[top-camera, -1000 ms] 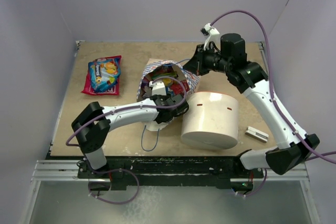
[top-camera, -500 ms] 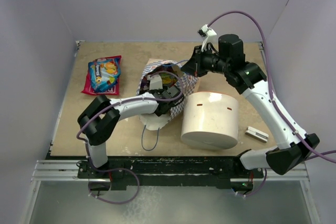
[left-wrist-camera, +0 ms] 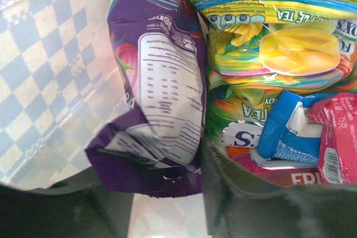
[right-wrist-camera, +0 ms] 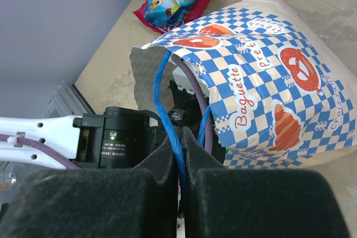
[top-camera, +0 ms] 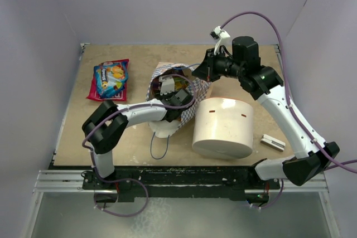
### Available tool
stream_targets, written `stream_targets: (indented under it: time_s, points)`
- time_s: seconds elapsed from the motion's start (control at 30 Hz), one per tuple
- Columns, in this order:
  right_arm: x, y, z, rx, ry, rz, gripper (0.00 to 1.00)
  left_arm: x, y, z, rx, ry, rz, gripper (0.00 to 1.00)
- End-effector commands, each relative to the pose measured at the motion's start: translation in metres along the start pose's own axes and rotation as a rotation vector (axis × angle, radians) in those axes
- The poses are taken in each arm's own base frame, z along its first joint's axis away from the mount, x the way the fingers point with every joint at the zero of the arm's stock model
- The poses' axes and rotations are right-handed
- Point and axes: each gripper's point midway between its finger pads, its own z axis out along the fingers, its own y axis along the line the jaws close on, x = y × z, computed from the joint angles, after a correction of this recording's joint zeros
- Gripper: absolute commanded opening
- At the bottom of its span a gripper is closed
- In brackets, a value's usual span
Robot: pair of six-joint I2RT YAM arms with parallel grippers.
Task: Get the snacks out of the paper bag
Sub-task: Take out the snack from the paper bag.
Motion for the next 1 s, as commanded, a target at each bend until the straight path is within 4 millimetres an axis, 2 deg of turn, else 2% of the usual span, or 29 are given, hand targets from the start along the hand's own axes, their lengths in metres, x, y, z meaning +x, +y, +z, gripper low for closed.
stream_targets:
  time_s: [0.0, 0.13, 0.3, 0.5, 0.63, 0.83, 0.97]
  points:
    - [-0.013, 0.016, -0.014, -0.038, -0.052, -0.044, 0.00, -0.020, -0.007, -0.002, 0.063, -0.063, -0.010, 0.41]
    - [-0.012, 0.016, -0.015, -0.039, -0.051, -0.046, 0.00, -0.024, -0.016, -0.007, 0.128, -0.059, -0.008, 0.16]
    - [-0.013, 0.016, -0.015, -0.040, -0.055, -0.046, 0.00, -0.036, -0.023, -0.025, 0.232, -0.039, -0.061, 0.03]
    - [-0.018, 0.017, -0.016, -0.036, -0.069, -0.056, 0.00, -0.052, -0.027, -0.066, 0.439, 0.012, -0.087, 0.00]
    - [-0.020, 0.017, -0.015, -0.035, -0.075, -0.058, 0.00, -0.051, -0.025, -0.101, 0.604, 0.078, -0.061, 0.00]
    - [-0.021, 0.010, -0.010, -0.012, -0.078, -0.071, 0.00, -0.057, -0.025, -0.170, 0.884, 0.216, 0.008, 0.00]
    - [-0.016, 0.007, -0.005, -0.015, -0.062, -0.065, 0.00, -0.075, -0.007, -0.211, 0.969, 0.273, -0.022, 0.00]
